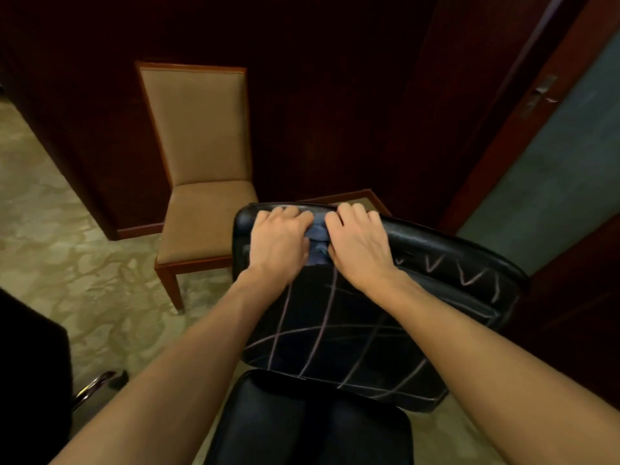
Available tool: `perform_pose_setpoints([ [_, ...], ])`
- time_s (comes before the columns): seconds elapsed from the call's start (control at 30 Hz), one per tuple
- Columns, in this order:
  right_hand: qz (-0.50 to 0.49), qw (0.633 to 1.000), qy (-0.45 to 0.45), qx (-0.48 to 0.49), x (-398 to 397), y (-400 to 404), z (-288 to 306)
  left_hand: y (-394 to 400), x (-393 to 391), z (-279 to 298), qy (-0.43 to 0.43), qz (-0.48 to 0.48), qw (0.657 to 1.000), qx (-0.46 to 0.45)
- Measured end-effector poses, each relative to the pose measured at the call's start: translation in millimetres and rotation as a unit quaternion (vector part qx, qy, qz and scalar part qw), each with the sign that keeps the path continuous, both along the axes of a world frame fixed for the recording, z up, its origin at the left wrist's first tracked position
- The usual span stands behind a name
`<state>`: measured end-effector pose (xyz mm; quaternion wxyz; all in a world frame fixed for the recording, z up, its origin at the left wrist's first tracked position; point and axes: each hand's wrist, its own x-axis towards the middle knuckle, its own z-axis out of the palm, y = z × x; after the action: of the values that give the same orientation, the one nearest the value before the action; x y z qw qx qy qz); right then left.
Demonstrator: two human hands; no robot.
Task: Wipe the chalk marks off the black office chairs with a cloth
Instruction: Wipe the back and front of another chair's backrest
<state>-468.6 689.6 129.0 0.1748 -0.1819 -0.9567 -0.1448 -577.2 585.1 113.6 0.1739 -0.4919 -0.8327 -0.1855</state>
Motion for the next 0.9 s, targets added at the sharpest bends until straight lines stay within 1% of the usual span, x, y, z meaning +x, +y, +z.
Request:
perform_pose_setpoints([
  [0.13, -0.05, 0.999, -0.008, 0.019, 67, 37, -4, 44, 55, -1, 0.018, -0.056, 0.998, -0.027],
  [0.23, -0.081, 0.996, -0.02, 0.032, 116, 59, -9, 70, 100, -5, 0.001, -0.087, 0.995, -0.038],
  [0.33, -0.132, 0.99, -0.035, 0.022, 163, 75, -15, 95, 143, -5, 0.0, -0.112, 0.993, -0.045],
  [0.47, -0.193, 0.98, -0.042, 0.006, 220, 88, -22, 122, 194, 0, 0.02, -0.173, 0.979, -0.102],
  [0.53, -0.216, 0.975, -0.044, -0.003, 234, 89, -23, 130, 207, -1, 0.038, -0.182, 0.974, -0.128],
  [0.63, -0.22, 0.975, -0.033, -0.014, 232, 86, -22, 130, 205, -1, 0.053, -0.182, 0.974, -0.128],
  [0.73, -0.198, 0.98, -0.013, -0.016, 212, 75, -18, 115, 182, 0, 0.053, -0.176, 0.978, -0.103],
  [0.9, -0.129, 0.992, -0.002, -0.013, 137, 42, -13, 70, 111, -3, 0.052, -0.106, 0.991, -0.062],
])
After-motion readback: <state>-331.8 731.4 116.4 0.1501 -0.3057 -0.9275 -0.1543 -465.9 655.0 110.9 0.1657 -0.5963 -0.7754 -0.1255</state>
